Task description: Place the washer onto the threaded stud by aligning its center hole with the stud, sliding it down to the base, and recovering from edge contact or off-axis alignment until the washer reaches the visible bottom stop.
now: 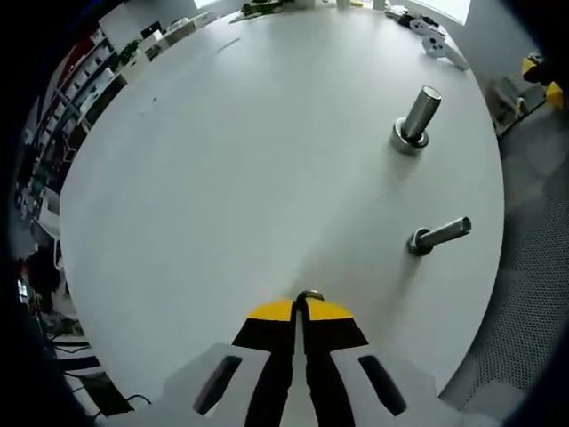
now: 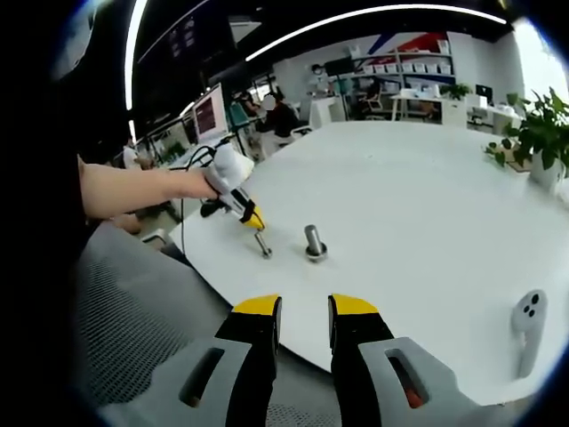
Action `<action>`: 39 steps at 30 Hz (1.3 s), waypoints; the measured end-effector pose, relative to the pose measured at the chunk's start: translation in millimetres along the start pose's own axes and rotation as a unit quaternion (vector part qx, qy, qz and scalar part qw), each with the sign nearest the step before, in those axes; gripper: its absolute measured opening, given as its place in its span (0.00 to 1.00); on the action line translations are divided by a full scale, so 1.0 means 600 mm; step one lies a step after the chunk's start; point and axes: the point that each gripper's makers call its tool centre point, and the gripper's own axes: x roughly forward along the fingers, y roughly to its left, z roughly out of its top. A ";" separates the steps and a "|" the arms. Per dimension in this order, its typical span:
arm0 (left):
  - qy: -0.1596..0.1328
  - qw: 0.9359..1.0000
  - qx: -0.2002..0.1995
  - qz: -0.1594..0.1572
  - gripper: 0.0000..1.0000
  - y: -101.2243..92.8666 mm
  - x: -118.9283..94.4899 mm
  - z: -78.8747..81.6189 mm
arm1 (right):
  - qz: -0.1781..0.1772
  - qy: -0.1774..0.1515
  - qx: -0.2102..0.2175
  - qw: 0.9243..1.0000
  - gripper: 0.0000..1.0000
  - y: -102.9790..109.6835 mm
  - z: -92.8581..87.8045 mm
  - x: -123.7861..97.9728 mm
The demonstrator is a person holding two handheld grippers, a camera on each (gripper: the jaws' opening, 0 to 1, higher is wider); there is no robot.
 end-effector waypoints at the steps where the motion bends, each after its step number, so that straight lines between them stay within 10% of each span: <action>1: -0.003 1.000 0.000 0.002 0.00 -0.001 -0.003 0.001 | 0.000 0.001 0.000 1.000 0.23 -0.001 0.000 0.000; 39: -0.082 0.986 -0.122 -0.075 0.00 -0.092 -0.108 0.082 | 0.001 -0.002 -0.010 1.000 0.23 0.002 0.004 0.000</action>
